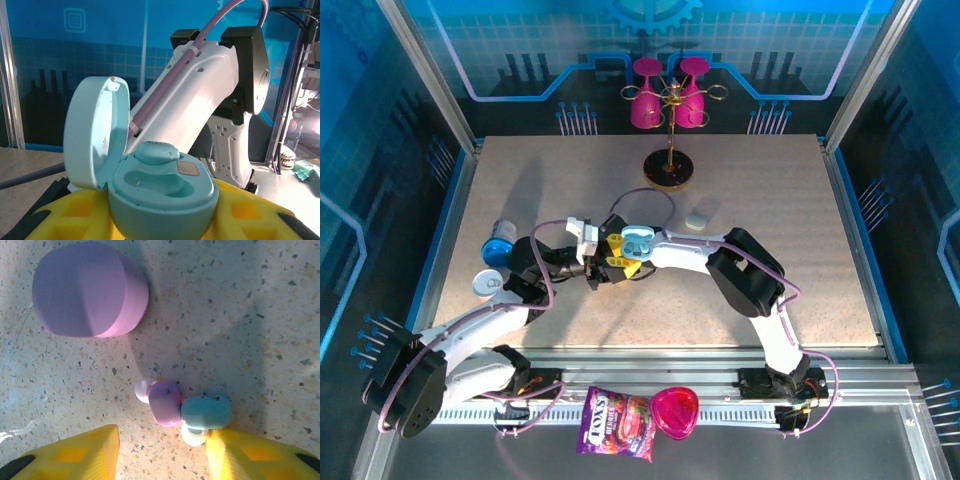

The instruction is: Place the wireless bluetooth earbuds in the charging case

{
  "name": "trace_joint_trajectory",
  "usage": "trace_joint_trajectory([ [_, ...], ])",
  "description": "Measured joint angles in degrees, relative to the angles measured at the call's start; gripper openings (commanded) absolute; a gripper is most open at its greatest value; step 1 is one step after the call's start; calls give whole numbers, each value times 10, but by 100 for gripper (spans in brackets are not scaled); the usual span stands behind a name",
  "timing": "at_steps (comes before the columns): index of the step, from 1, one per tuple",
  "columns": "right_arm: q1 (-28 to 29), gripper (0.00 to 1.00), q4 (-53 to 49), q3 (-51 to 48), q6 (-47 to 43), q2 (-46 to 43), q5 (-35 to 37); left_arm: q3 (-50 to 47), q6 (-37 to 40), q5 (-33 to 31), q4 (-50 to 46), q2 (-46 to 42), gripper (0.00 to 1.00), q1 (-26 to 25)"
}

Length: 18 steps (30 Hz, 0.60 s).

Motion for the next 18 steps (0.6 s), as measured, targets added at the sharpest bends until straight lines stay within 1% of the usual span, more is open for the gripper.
trace_joint_trajectory([
  [5, 1, 45, -27, 21, -14, 8, 15, 0, 2, 0, -3, 0, 32, 0],
  [11, -2, 41, -34, 31, -32, 9, 72, 0, 2, 0, -10, 0, 32, 0],
  [13, -2, 38, -36, 33, -35, 9, 82, 0, 4, 0, -11, 0, 32, 0],
  [16, -2, 31, -41, 38, -41, 9, 89, 0, 9, 0, -11, 0, 32, 0],
  [18, -2, 31, -47, 47, -43, 11, 94, 0, 11, 0, -11, 0, 32, 0],
])
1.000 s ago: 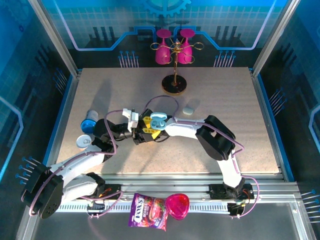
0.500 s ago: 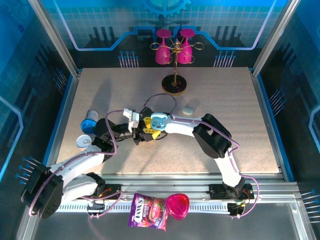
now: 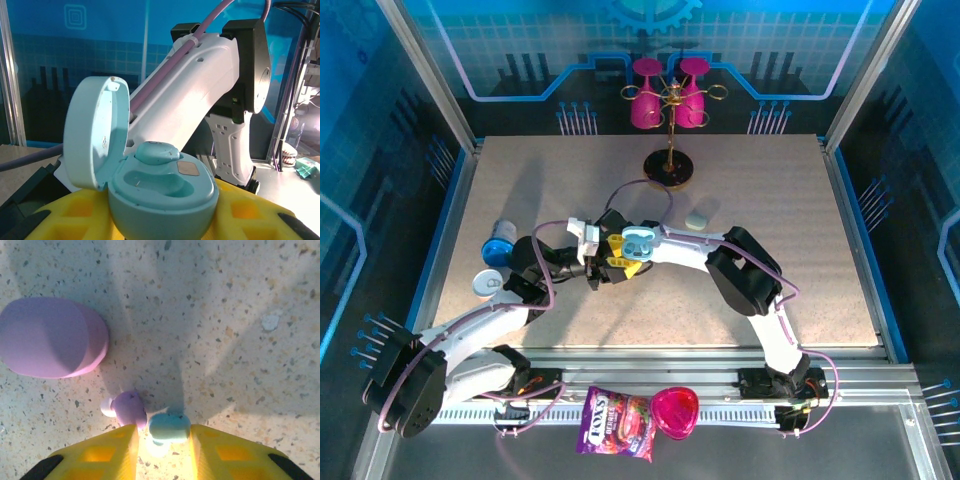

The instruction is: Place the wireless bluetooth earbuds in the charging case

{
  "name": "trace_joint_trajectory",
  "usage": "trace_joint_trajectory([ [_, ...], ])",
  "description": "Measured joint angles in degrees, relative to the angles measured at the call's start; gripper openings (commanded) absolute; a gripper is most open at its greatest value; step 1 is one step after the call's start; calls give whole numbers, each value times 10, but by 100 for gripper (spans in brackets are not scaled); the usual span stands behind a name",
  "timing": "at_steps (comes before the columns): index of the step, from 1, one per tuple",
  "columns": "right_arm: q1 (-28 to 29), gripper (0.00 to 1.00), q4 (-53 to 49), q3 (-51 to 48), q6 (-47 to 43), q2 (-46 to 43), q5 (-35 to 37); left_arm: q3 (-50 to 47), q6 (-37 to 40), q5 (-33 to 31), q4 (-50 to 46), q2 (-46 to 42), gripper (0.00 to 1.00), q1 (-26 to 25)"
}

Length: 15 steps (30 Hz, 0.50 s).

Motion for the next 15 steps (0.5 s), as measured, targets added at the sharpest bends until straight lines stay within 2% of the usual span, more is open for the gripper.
trace_joint_trajectory([
  [6, 0, 40, -2, 8, -1, 3, 6, 0, 2, -4, 0, -5, 32, 0],
  [15, 0, 38, -25, 26, -8, 20, 36, 0, 2, -6, 0, -10, 32, 0],
])
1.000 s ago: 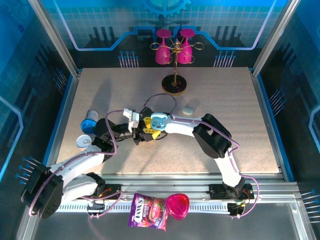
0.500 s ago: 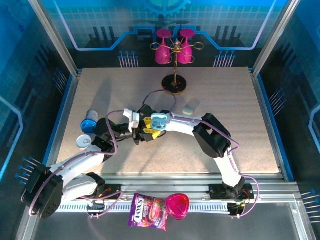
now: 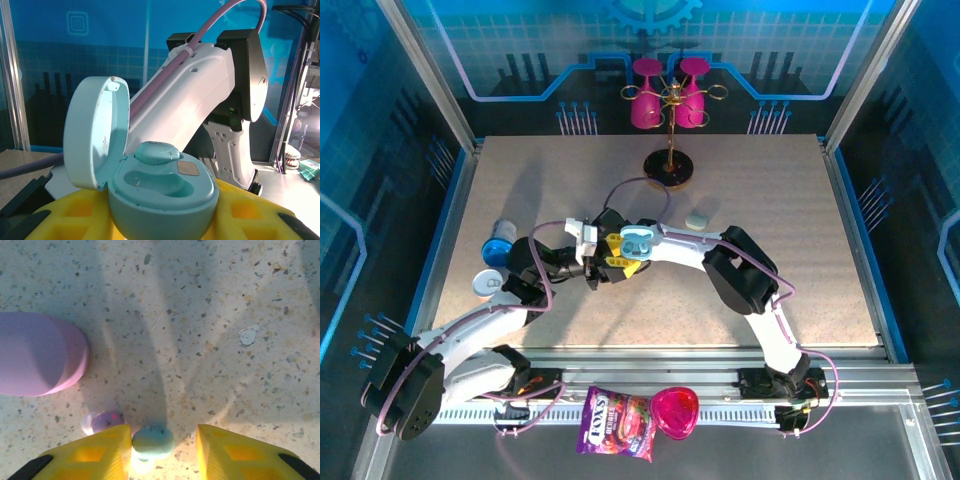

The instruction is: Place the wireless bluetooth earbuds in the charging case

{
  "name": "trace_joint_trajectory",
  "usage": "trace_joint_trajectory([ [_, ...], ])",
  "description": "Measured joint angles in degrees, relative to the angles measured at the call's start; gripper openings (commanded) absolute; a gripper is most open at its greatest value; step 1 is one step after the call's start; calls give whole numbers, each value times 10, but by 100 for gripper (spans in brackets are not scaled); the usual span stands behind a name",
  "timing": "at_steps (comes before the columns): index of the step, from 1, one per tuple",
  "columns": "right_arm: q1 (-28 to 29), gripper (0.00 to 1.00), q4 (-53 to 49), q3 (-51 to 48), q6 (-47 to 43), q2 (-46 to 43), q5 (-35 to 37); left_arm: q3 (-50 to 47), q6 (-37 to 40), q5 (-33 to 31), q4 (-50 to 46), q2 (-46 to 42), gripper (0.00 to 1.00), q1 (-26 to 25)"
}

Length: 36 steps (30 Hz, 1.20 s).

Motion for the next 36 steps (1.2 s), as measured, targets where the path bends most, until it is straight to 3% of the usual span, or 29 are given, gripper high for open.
trace_joint_trajectory([
  [18, 7, 34, -43, 17, -38, 10, 29, 0, 0, 0, 0, -2, 32, 0],
  [23, 10, 26, -76, 16, -54, -2, 38, 0, 0, 0, 0, -2, 32, 0],
  [36, 10, 33, -118, -70, -88, -80, 61, 0, 0, 0, 1, -2, 32, 0],
])
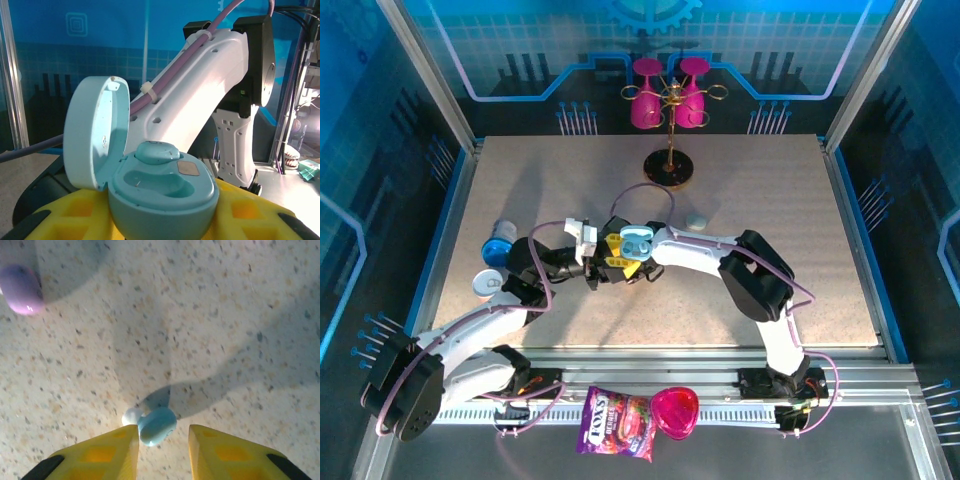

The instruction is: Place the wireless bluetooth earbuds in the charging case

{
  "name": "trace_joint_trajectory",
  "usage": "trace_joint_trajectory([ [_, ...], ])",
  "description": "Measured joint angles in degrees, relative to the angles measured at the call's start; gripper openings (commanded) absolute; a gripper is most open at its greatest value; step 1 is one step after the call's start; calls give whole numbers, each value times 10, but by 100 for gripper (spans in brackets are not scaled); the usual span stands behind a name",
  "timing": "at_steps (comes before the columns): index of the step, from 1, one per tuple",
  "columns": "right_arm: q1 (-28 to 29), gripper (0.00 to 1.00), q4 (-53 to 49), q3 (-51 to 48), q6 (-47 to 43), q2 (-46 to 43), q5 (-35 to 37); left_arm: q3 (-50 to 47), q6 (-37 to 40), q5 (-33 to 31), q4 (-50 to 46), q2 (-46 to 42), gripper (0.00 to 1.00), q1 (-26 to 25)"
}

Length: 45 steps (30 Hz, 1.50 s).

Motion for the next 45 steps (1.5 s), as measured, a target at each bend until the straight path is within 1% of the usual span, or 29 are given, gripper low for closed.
trace_joint_trajectory([
  [6, 0, 52, 22, -34, 5, -39, 12, 1, 0, 0, 8, 0, 32, -1],
  [9, 0, 57, 46, -34, 10, -43, 13, 1, -1, 0, 10, 0, 31, -1],
  [11, 0, 58, 52, -33, 11, -38, 14, 1, -1, 0, 10, 0, 31, -1],
  [14, 0, 58, 53, -17, 11, -18, 15, 1, -1, 0, 7, -1, 31, -1],
  [18, 0, 48, 54, -3, 9, 5, 17, 1, -1, -4, -2, -7, 32, -1],
  [22, 0, 45, 52, -3, 2, 10, 5, 1, 0, -5, -5, -11, 32, -1],
  [25, 0, 43, 48, 2, -5, 11, -19, 1, 0, -7, -5, -11, 32, -1],
  [33, 0, 46, 47, 4, -15, 11, -74, 1, 0, -9, -5, -11, 32, -1],
  [40, 0, 49, 53, 3, -19, 11, -92, 1, 0, -9, -5, -11, 32, -1],
  [45, -4, 51, 108, -52, 7, -18, -99, 1, 0, -9, -5, -11, 31, -1],
])
